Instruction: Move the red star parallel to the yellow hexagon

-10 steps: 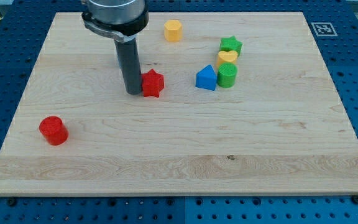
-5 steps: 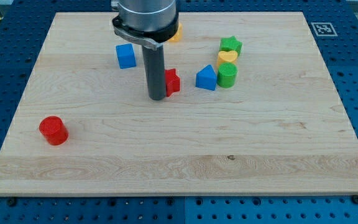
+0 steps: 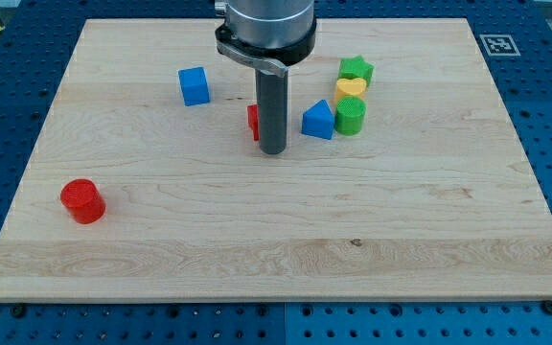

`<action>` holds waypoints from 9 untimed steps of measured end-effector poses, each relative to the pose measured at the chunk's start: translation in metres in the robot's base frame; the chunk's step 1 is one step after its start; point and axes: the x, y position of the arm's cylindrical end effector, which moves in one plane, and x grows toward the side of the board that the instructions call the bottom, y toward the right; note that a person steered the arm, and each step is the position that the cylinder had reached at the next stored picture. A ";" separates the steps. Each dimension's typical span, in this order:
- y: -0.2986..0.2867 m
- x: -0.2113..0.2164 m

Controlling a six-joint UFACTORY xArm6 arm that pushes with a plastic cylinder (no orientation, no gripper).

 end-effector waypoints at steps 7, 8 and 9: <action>-0.006 0.006; -0.007 0.032; -0.016 0.035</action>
